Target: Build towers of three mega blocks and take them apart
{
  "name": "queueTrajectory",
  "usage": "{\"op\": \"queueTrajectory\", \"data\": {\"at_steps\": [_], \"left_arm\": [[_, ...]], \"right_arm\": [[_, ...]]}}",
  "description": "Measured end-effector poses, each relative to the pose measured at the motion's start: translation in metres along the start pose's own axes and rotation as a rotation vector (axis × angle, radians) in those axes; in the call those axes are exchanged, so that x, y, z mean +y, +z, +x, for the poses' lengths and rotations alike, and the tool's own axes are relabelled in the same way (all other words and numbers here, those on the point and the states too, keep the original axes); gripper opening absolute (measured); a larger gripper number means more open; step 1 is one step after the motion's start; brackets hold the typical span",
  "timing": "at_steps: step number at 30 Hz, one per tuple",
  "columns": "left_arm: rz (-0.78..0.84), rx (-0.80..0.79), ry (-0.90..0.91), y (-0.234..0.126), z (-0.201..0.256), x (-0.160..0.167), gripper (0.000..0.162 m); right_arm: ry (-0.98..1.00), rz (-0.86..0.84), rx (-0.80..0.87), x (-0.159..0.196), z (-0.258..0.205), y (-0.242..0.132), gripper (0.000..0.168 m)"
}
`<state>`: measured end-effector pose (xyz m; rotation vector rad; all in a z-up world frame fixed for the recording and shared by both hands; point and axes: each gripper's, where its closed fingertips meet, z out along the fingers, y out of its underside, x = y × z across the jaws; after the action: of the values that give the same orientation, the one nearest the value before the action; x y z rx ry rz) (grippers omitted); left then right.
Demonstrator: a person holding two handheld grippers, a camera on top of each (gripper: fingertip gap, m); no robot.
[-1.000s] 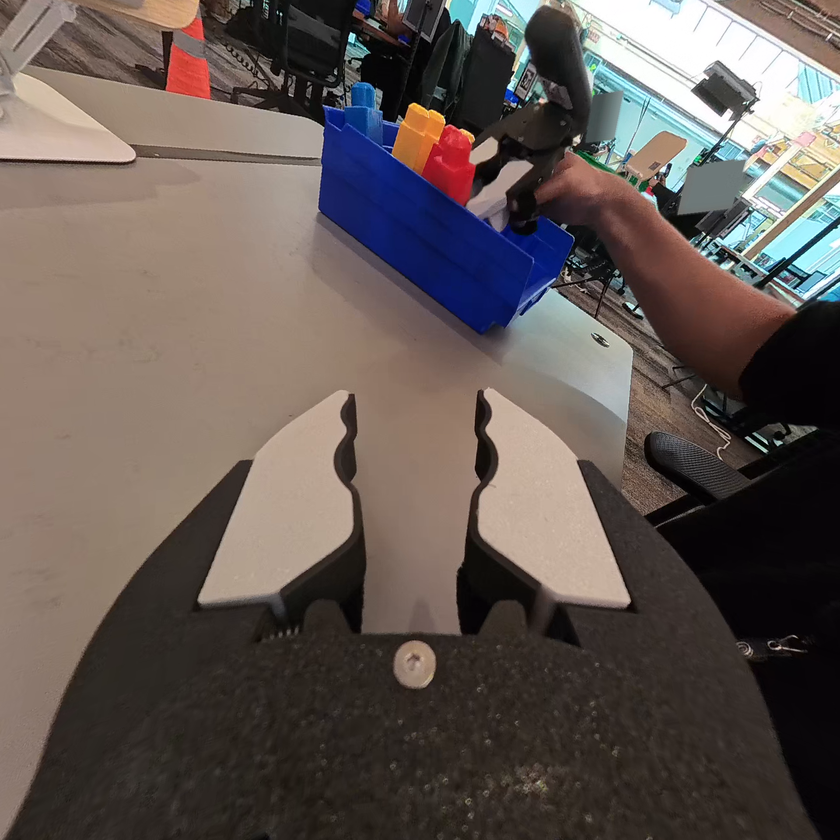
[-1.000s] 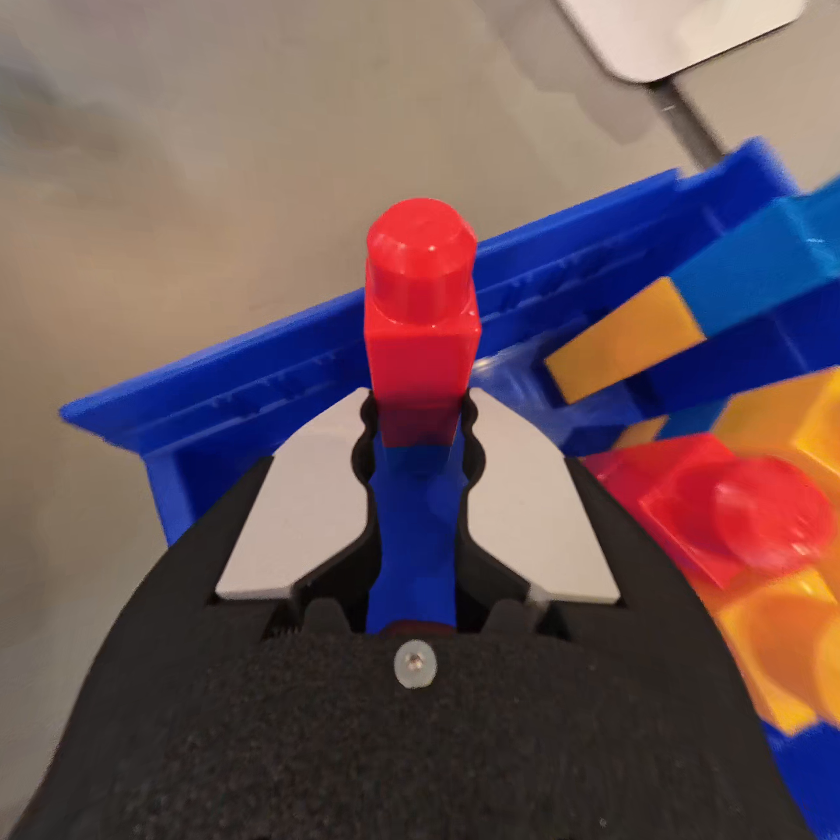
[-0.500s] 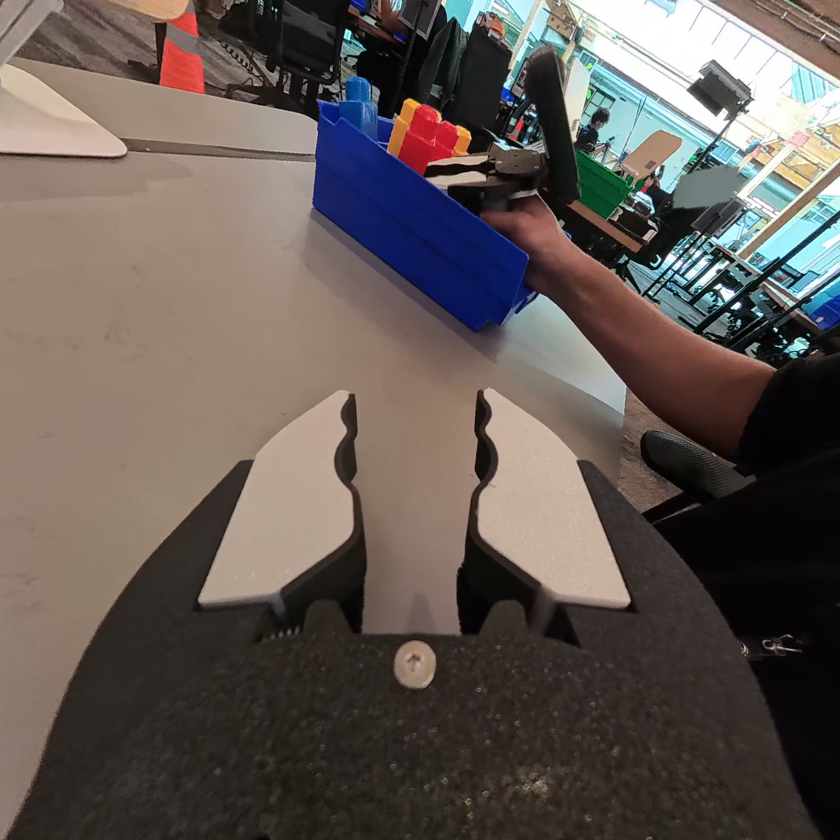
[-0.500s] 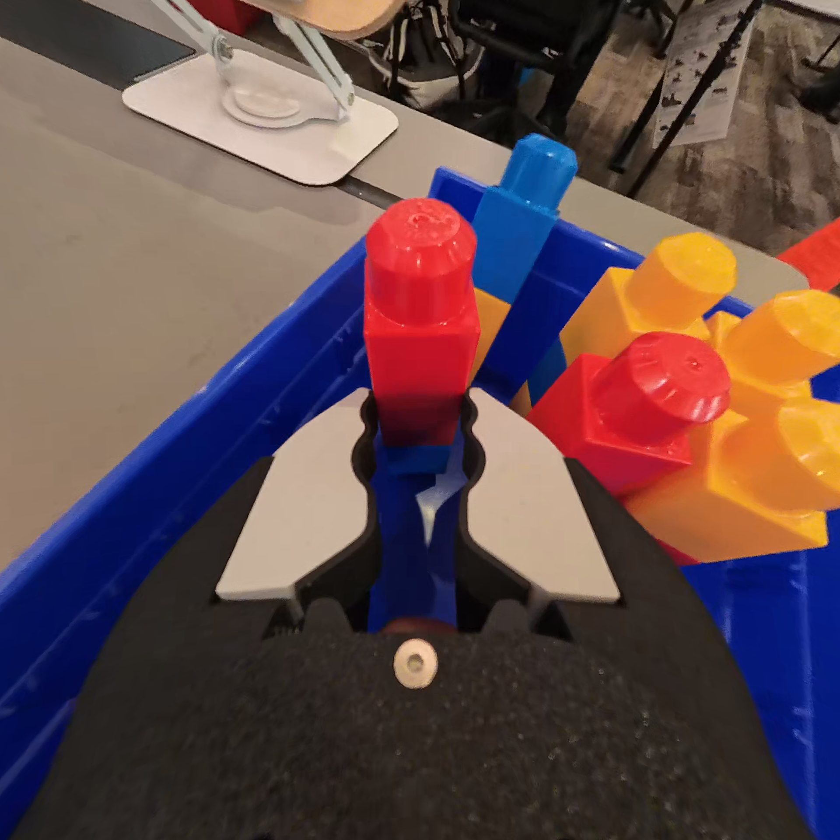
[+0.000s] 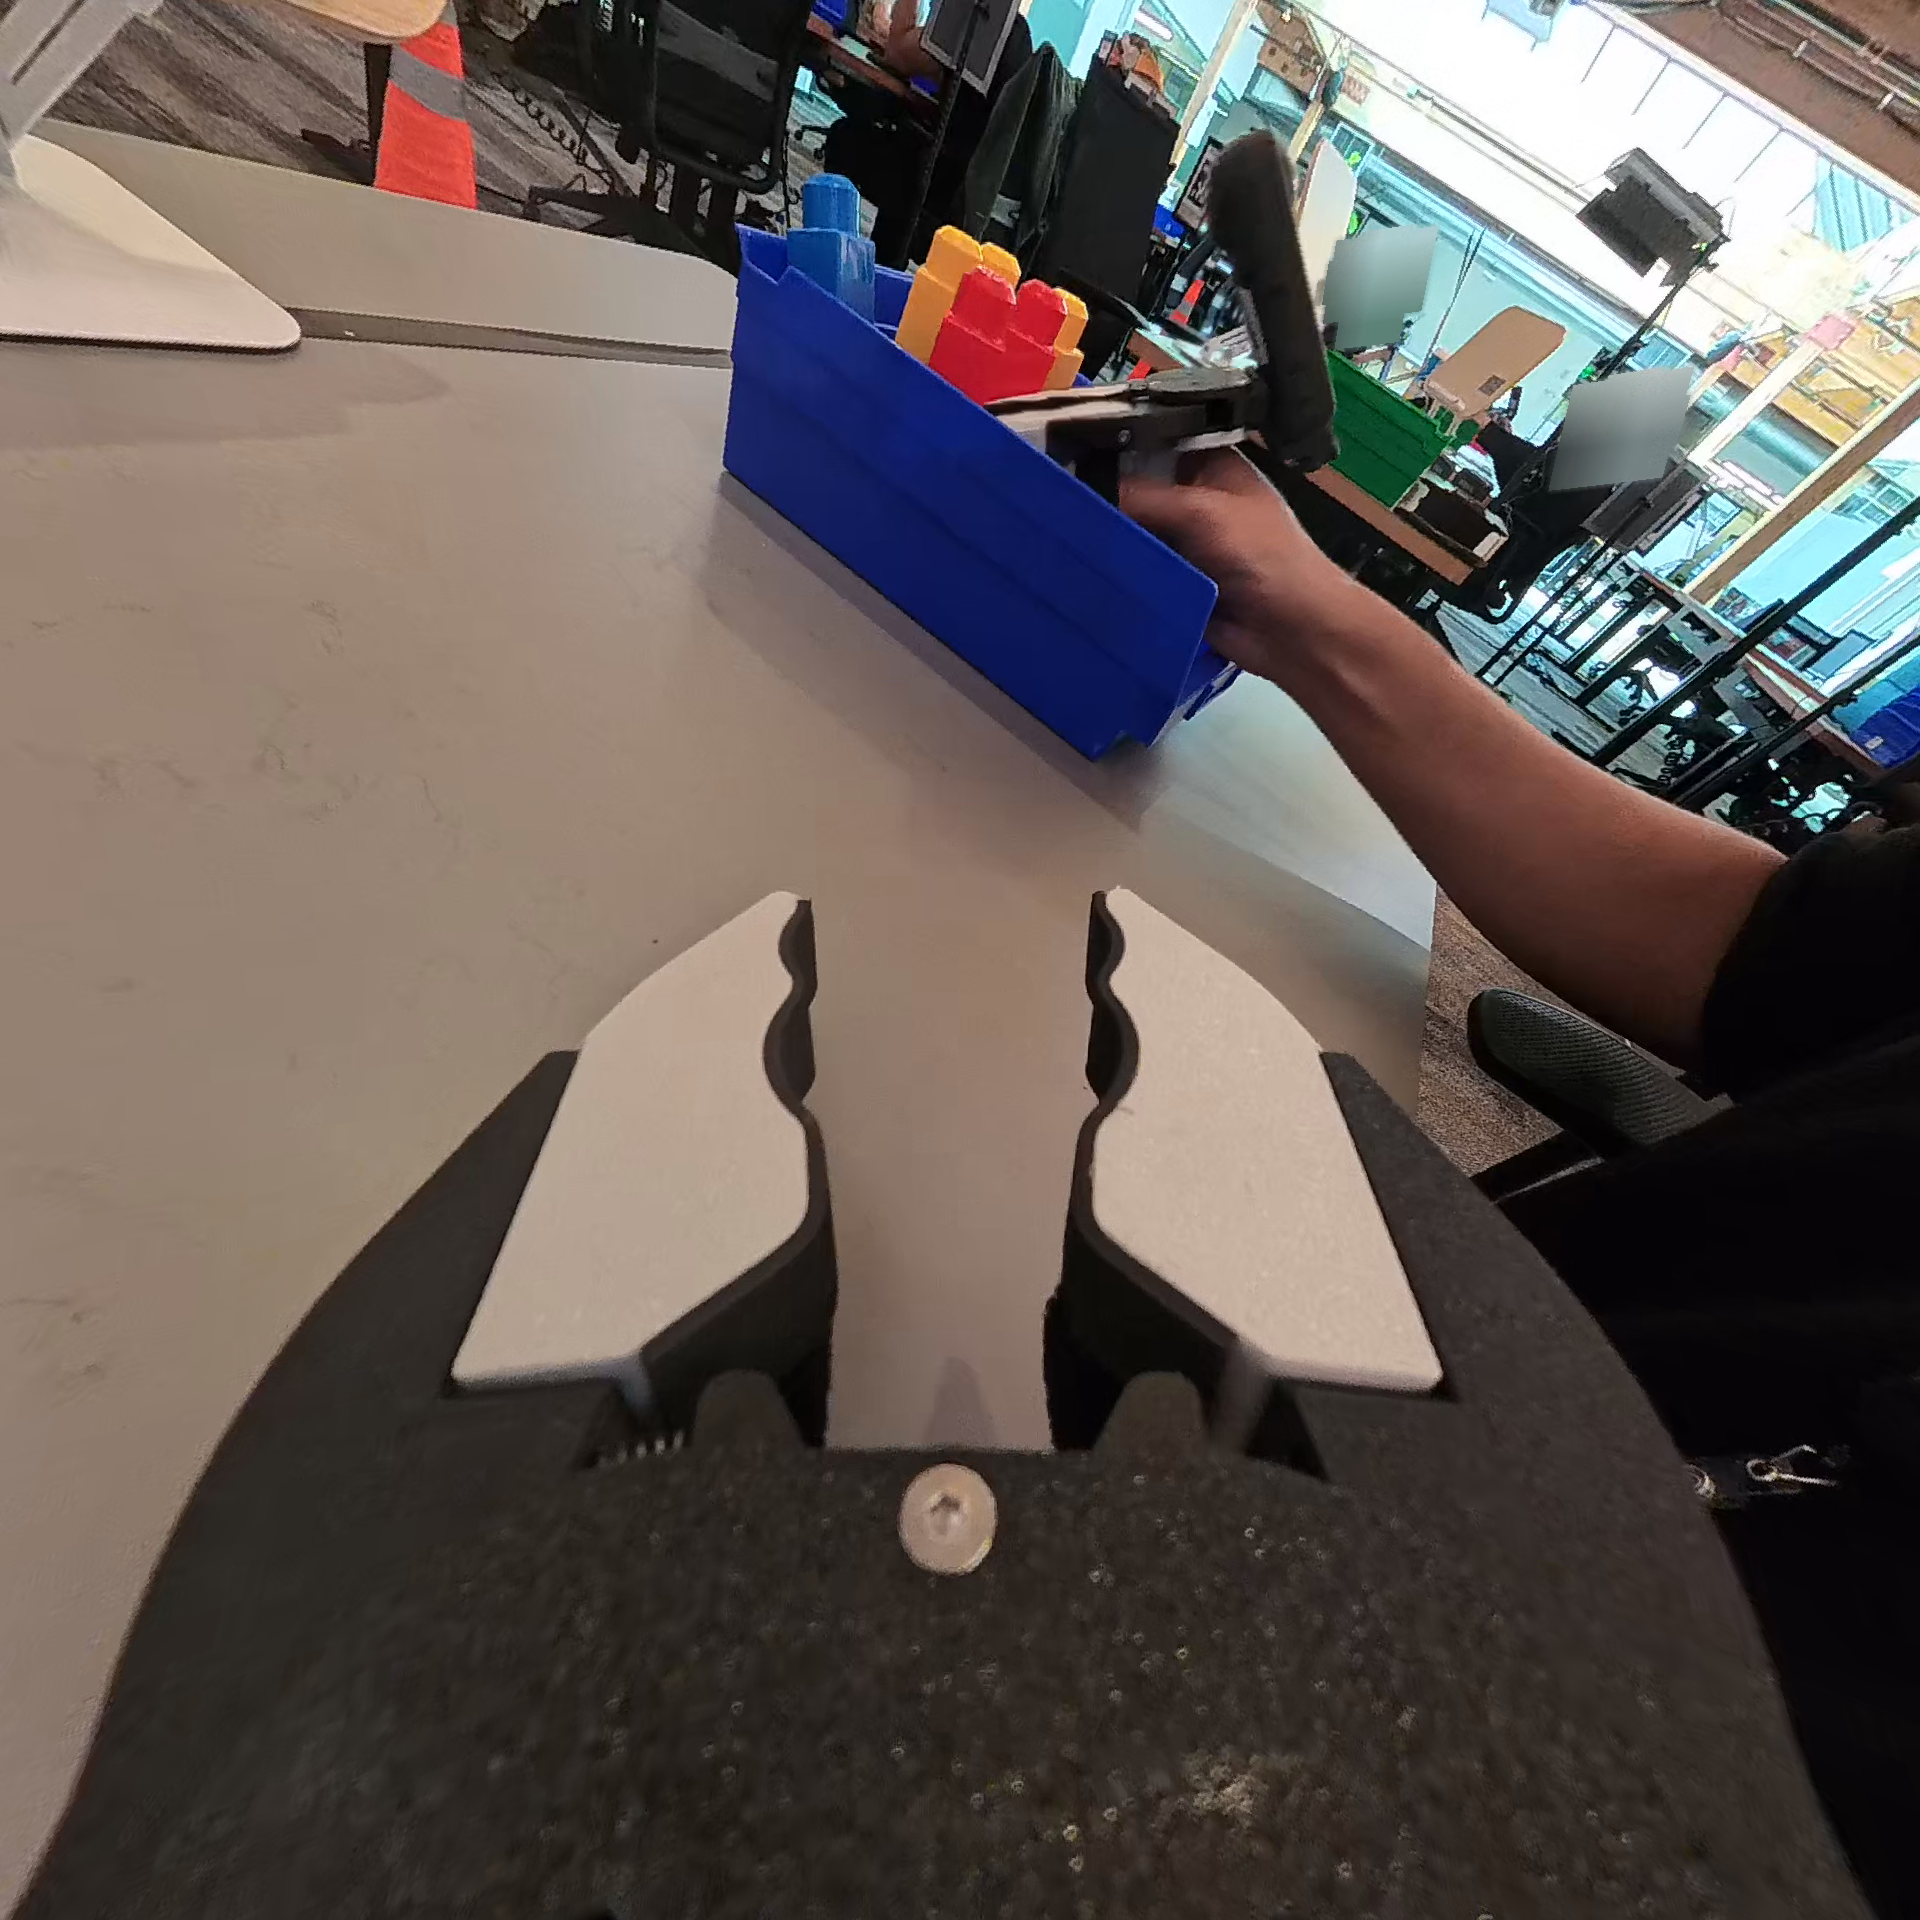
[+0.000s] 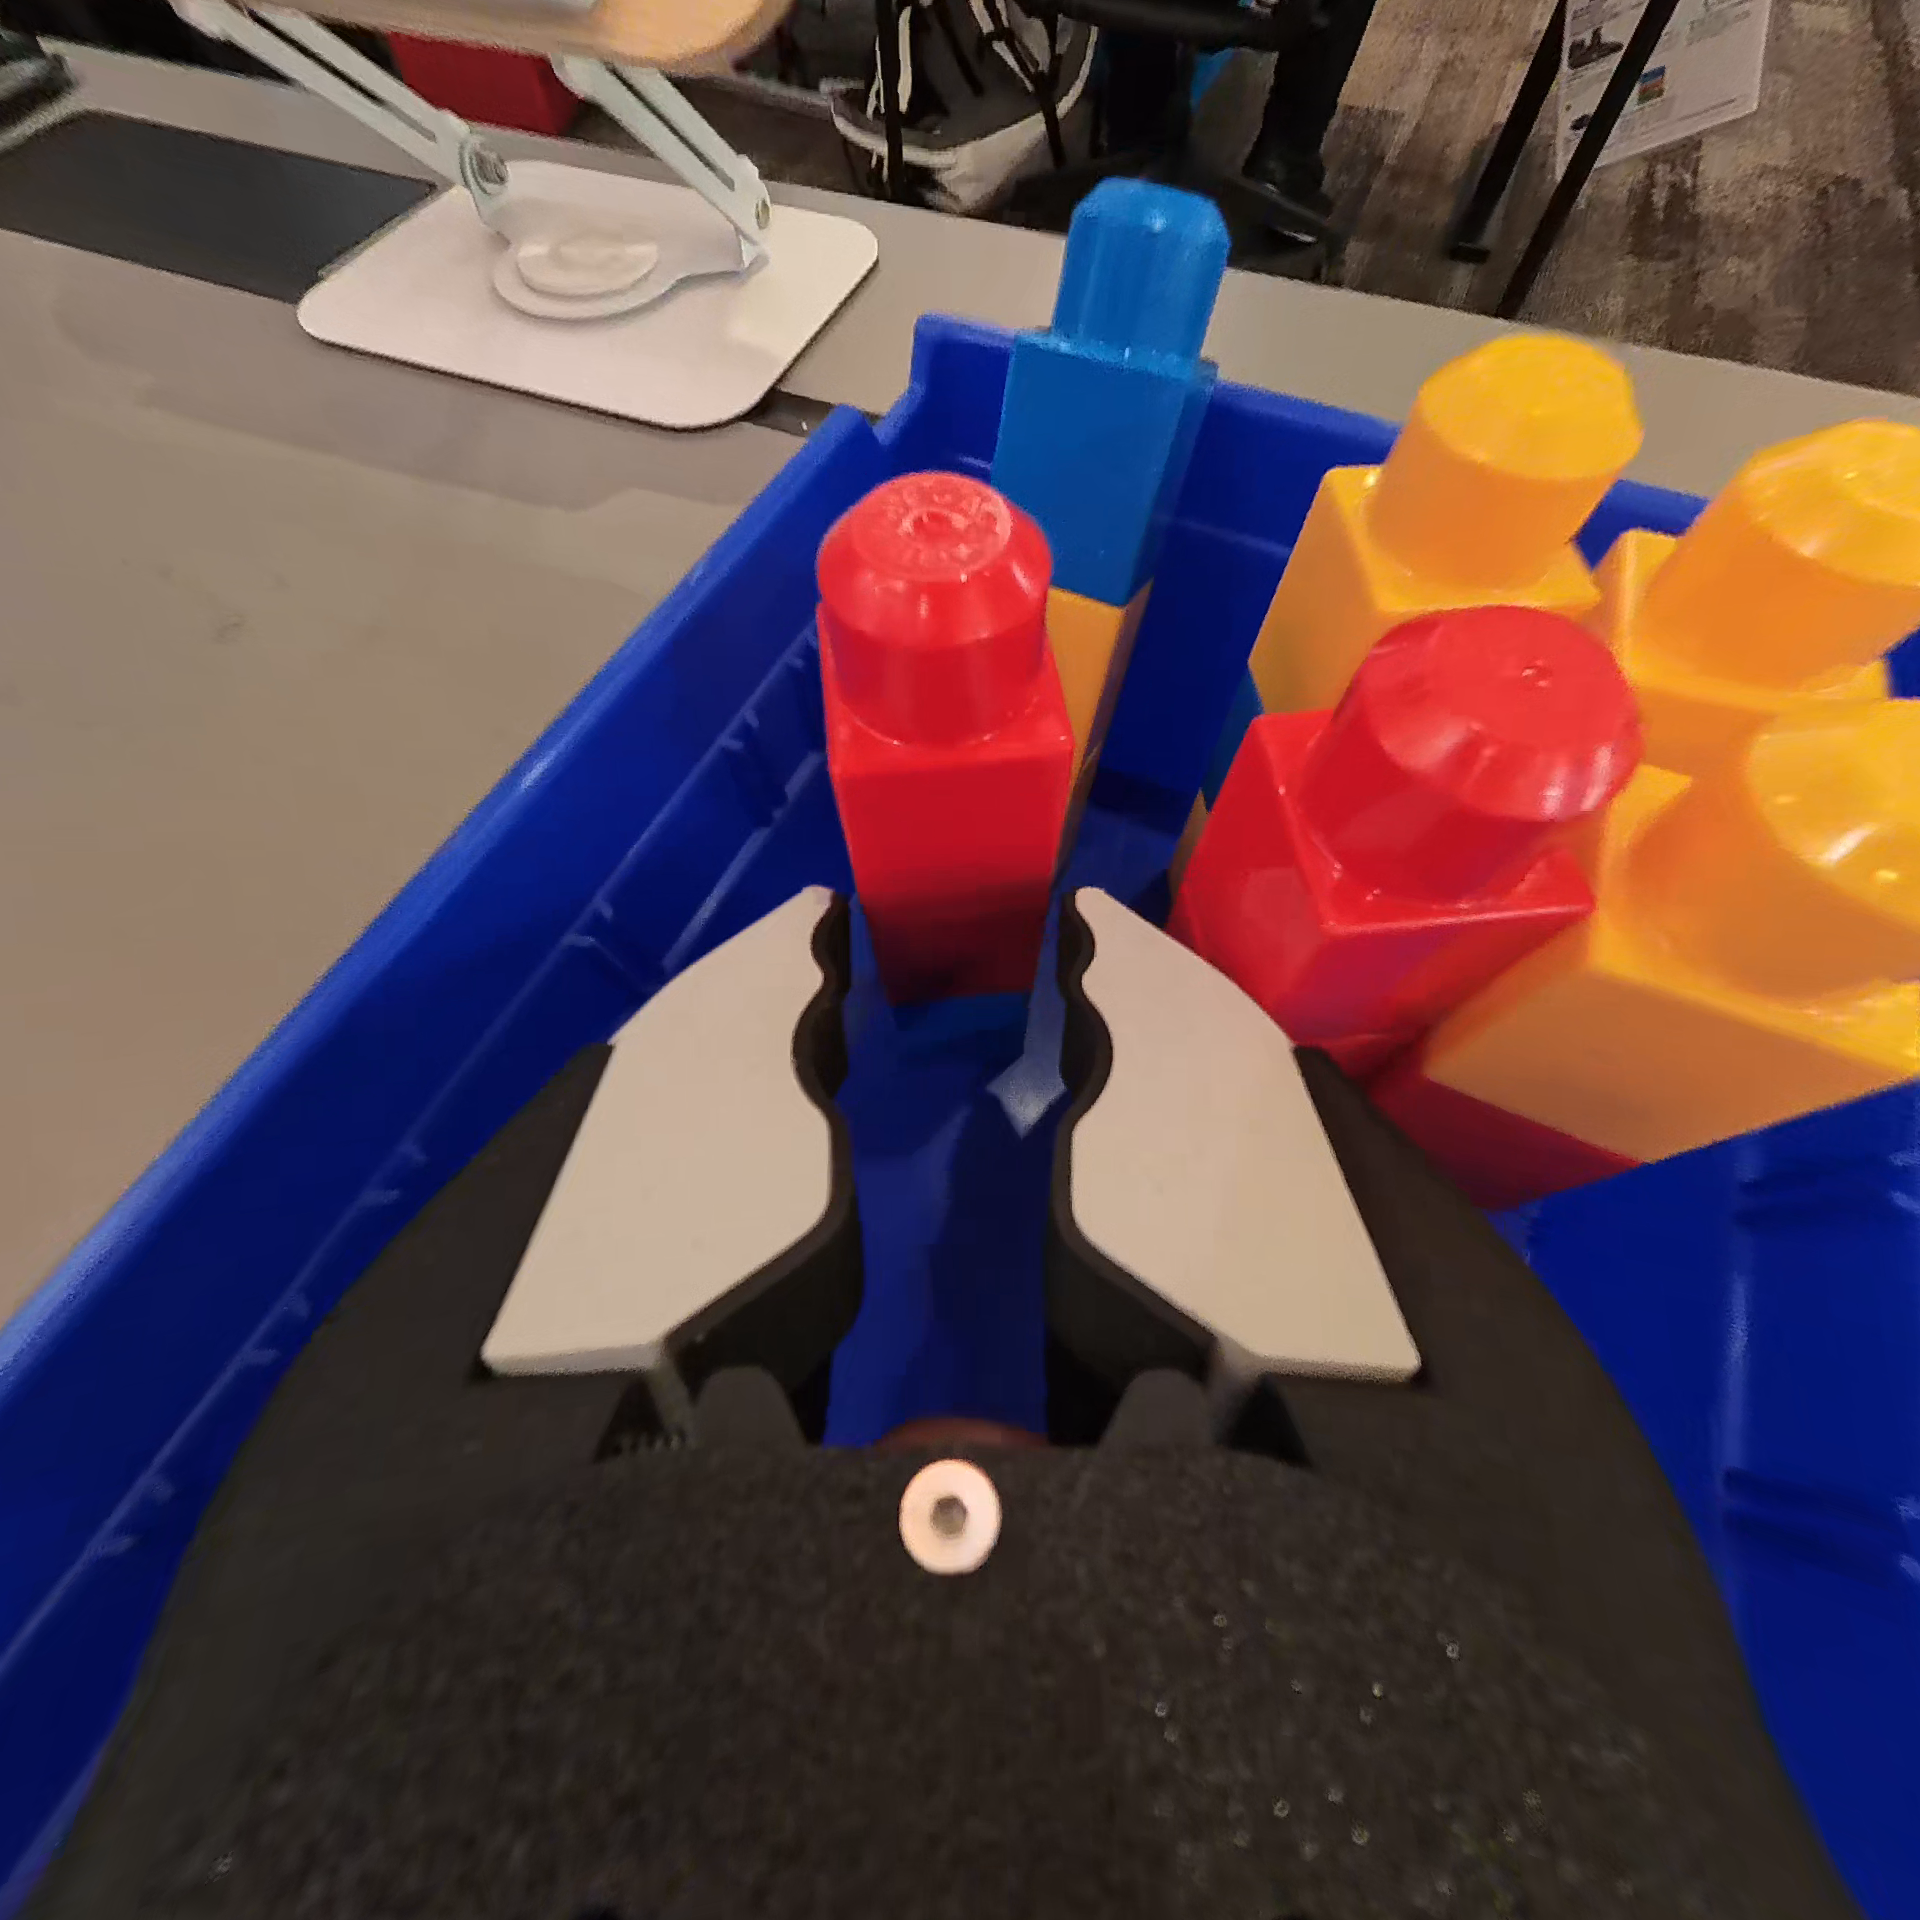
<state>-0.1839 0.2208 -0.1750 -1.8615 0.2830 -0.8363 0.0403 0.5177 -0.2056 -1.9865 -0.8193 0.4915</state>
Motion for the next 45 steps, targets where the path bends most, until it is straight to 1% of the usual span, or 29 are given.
{"op": "queueTrajectory", "data": {"at_steps": [4, 7, 10, 12, 14, 16, 17, 19, 21, 22, 24, 26, 28, 30, 31, 32, 34, 38, 45], "left_arm": [[0.014, -0.062, 0.046, -0.006, -0.007, -0.006, 0.05], [0.076, -0.204, 0.135, -0.025, -0.022, -0.024, 0.054], [0.191, -0.402, 0.252, -0.064, -0.037, -0.053, 0.055], [0.241, -0.534, 0.318, -0.093, -0.044, -0.066, 0.062], [0.257, -0.672, 0.354, -0.124, -0.052, -0.07, 0.07], [0.257, -0.776, 0.325, -0.153, -0.059, -0.064, 0.076], [0.262, -0.805, 0.272, -0.166, -0.062, -0.058, 0.075], [0.267, -0.811, 0.146, -0.187, -0.068, -0.042, 0.072], [0.298, -0.856, 0.067, -0.211, -0.078, -0.026, 0.069], [0.315, -0.886, 0.055, -0.223, -0.082, -0.02, 0.067], [0.319, -0.938, 0.066, -0.24, -0.089, -0.01, 0.07], [0.296, -0.977, 0.096, -0.246, -0.094, -0.004, 0.072], [0.265, -0.964, 0.113, -0.239, -0.098, 0.001, 0.073], [0.24, -0.941, 0.067, -0.23, -0.102, 0.009, 0.079], [0.238, -0.908, 0.034, -0.223, -0.101, 0.012, 0.079], [0.245, -0.883, 0.005, -0.219, -0.101, 0.014, 0.078], [0.259, -0.845, 0.001, -0.214, -0.098, 0.011, 0.077], [0.219, -0.871, 0.066, -0.209, -0.1, 0.01, 0.074], [0.19, -0.828, 0.018, -0.199, -0.103, 0.016, 0.071]], "right_arm": [[0.009, 0.087, 0.003, -0.016, -0.006, -0.028, 0.041], [0.014, 0.201, -0.002, -0.032, -0.016, -0.063, 0.045], [0.038, 0.3, -0.004, -0.036, -0.029, -0.099, 0.045], [0.064, 0.354, -0.012, -0.032, -0.04, -0.119, 0.046], [0.088, 0.394, -0.01, -0.022, -0.051, -0.135, 0.046], [0.109, 0.432, -0.004, -0.01, -0.061, -0.147, 0.046], [0.119, 0.439, -0.002, -0.003, -0.065, -0.152, 0.046], [0.121, 0.425, 0.021, 0.014, -0.069, -0.157, 0.045], [0.12, 0.402, 0.063, 0.032, -0.066, -0.161, 0.045], [0.127, 0.394, 0.074, 0.039, -0.064, -0.162, 0.045], [0.156, 0.391, 0.09, 0.053, -0.061, -0.165, 0.045], [0.193, 0.387, 0.087, 0.063, -0.059, -0.164, 0.045], [0.223, 0.394, 0.061, 0.061, -0.06, -0.165, 0.044], [0.202, 0.409, 0.059, 0.058, -0.061, -0.165, 0.044], [0.187, 0.396, 0.064, 0.06, -0.061, -0.163, 0.044], [0.174, 0.377, 0.062, 0.062, -0.063, -0.161, 0.044], [0.156, 0.357, 0.052, 0.064, -0.067, -0.158, 0.044], [0.095, 0.337, 0.084, 0.067, -0.068, -0.159, 0.044], [0.091, 0.328, 0.088, 0.069, -0.068, -0.161, 0.044]]}}
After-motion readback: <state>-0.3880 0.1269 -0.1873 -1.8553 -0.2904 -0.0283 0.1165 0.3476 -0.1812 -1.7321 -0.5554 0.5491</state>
